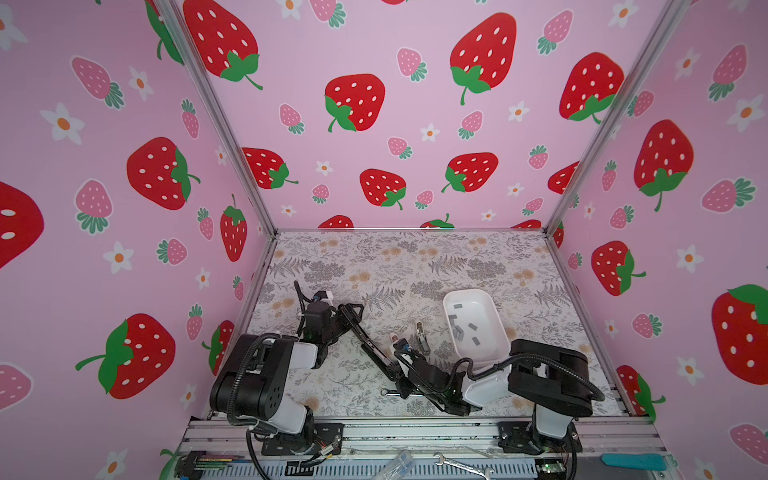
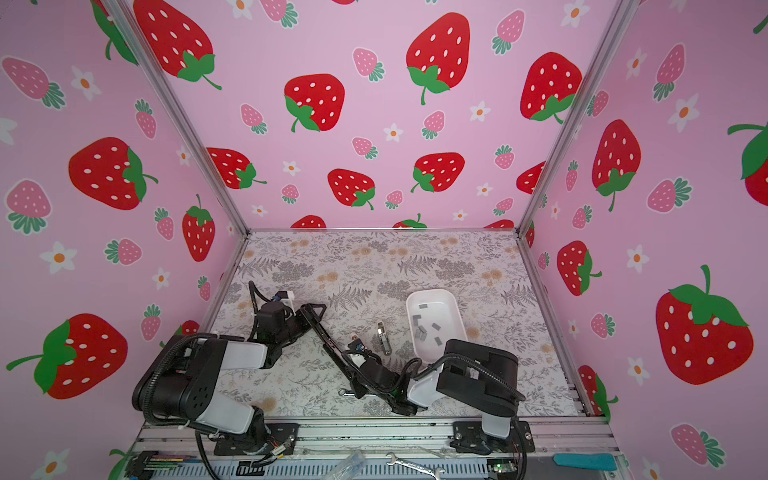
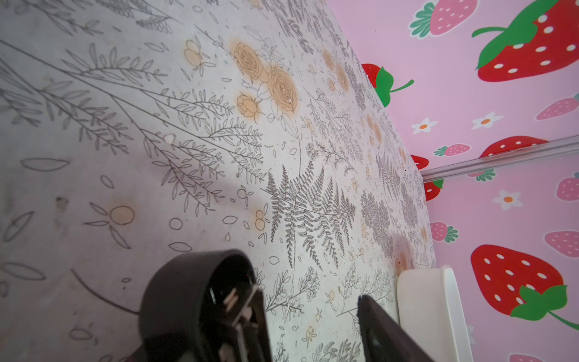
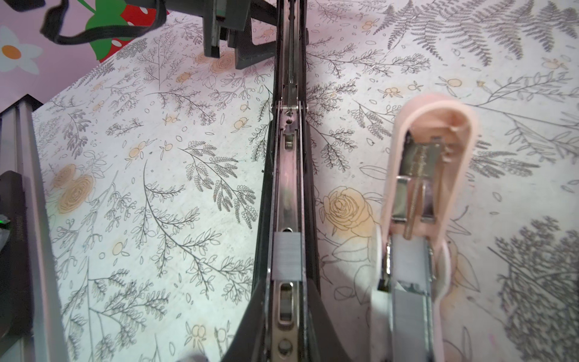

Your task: Load the staples into the stapler

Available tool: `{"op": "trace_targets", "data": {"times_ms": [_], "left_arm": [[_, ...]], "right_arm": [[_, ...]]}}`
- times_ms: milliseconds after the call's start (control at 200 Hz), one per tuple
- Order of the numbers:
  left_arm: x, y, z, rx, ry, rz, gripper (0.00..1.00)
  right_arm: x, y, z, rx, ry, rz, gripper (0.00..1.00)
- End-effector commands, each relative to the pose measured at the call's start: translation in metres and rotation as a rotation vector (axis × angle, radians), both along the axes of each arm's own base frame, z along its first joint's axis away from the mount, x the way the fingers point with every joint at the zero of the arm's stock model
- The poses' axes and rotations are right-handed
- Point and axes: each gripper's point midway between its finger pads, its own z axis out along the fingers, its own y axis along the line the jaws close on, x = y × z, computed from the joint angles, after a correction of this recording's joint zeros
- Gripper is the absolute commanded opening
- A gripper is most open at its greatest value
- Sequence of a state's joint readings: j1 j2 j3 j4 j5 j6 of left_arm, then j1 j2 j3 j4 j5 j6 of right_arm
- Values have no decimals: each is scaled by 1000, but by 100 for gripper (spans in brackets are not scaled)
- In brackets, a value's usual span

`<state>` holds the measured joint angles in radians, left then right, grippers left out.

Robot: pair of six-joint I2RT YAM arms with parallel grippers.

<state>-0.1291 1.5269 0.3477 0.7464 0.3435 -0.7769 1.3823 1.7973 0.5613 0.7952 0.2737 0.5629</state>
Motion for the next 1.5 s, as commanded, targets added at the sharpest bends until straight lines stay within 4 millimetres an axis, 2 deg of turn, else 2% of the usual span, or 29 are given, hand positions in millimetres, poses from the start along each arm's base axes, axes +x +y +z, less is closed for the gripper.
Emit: {"op": "trace_targets", "data": {"times_ms": [0, 240, 250, 265, 445, 630, 800, 960, 1136, 1491], "left_arm": [[3, -7, 24, -7, -109, -48, 78], [-4, -13, 41, 15, -190, -97, 73], [-4, -14, 42, 16, -196, -101, 73], [-5, -15, 43, 17, -201, -105, 73], [-20, -28, 50, 81, -267, -160, 68], [-37, -36, 50, 185, -310, -186, 53], [-50, -41, 58, 212, -361, -217, 52], [-63, -51, 65, 243, -411, -267, 45], [-76, -61, 72, 261, -478, -326, 44], [-109, -78, 69, 320, -583, -438, 44]], "right_arm": [[-1, 6, 28, 101, -53, 7, 0], [4, 0, 34, 129, -102, -13, 0], [-6, 3, 34, 131, -102, 10, 0], [-9, 3, 34, 132, -105, 16, 0], [-8, 1, 37, 146, -114, 3, 0], [-8, -4, 39, 164, -118, -5, 0], [-9, -4, 40, 172, -122, -4, 0], [-10, -4, 40, 176, -130, -3, 0], [-13, -5, 42, 187, -144, 4, 0], [-16, -6, 42, 206, -167, 12, 0]]}}
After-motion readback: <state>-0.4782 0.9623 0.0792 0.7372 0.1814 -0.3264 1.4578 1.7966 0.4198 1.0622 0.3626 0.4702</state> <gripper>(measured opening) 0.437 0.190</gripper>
